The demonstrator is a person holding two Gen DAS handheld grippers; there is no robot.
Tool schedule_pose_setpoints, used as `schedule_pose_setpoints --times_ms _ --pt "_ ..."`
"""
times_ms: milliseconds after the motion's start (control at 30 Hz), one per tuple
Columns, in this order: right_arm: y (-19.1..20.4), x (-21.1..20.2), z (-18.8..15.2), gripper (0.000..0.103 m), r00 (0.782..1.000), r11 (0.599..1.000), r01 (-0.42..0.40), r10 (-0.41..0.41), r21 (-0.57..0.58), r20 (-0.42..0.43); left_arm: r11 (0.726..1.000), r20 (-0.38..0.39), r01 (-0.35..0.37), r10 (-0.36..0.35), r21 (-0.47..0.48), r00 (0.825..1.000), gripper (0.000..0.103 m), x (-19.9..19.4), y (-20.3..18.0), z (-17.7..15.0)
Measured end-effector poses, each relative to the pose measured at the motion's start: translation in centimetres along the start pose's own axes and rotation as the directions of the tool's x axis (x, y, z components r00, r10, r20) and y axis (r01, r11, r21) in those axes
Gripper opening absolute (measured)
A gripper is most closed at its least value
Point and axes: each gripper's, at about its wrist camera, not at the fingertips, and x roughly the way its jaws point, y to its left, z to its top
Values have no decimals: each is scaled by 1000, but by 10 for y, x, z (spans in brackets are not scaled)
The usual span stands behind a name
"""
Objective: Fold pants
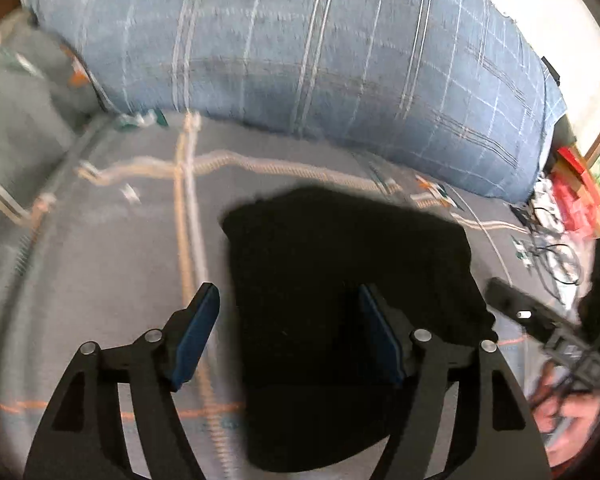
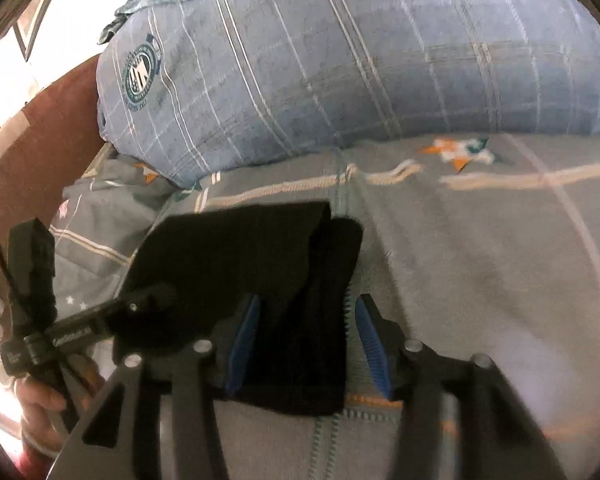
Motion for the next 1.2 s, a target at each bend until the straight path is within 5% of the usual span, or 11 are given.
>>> schedule_pose_setpoints --times_ms 300,567,833,1033,1100,1200 --pt "58 -5 9 35 995 980 -94 95 -176 -1 997 21 -61 62 -38 998 71 11 14 18" --pt "53 19 -22 34 995 983 -65 50 -173 -88 997 8 -53 54 -54 999 74 28 14 22" --pt "47 23 -30 33 996 984 -74 64 -161 -67 996 18 -64 66 -67 998 77 31 12 18" --pt "55 -4 -22 40 999 988 -52 52 -147 -2 991 49 -126 128 -37 991 81 4 1 12" --pt "56 -11 -19 53 999 990 -24 27 -140 21 988 83 -149 151 -28 985 81 -10 -2 8" --pt "59 -17 -15 56 998 990 42 -36 -137 48 986 128 -164 167 -28 978 82 -28 -7 2"
